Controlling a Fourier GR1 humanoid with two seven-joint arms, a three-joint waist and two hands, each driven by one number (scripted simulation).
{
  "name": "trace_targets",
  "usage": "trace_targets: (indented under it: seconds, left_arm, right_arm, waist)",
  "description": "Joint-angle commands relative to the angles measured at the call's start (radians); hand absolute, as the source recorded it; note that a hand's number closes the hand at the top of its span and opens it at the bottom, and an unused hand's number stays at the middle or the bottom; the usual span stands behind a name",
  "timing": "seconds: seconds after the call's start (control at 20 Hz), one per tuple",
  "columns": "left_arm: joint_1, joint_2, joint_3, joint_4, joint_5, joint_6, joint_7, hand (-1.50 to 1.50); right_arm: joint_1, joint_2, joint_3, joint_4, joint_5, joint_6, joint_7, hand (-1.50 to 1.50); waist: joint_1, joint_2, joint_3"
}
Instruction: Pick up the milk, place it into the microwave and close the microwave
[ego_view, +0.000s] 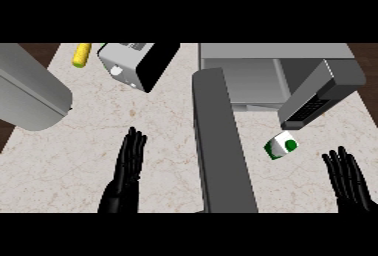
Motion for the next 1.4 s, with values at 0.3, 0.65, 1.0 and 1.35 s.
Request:
trace_targets:
  seconds: [0.3, 0.65, 1.0, 1.35]
  left_arm:
    - [0.052, 0.000, -0.039, 0.104, 0.045, 0.036, -0.164, -1.50]
    - [0.047, 0.009, -0.055, 0.103, 0.065, 0.019, -0.128, -1.50]
    - [0.148, 0.083, -0.095, -0.046, 0.079, 0.012, -0.102, -1.50]
    - [0.157, 0.162, 0.041, -0.031, 0.223, -0.099, -0.167, -1.50]
  right_arm:
    - [-0.181, 0.021, -0.087, 0.335, 0.052, -0.074, -0.166, -1.50]
    - [-0.275, 0.014, -0.096, 0.538, 0.109, -0.119, -0.256, -1.50]
    - [-0.448, -0.032, -0.172, 0.798, 0.102, -0.165, -0.346, -1.50]
    - [-0.627, -0.086, -0.247, 1.158, 0.125, -0.240, -0.541, -1.50]
  waist:
    - [0.006, 0.001, 0.000]
    - [0.005, 0.001, 0.000]
    - [0.008, 0.001, 0.000]
    - [0.014, 0.003, 0.001]
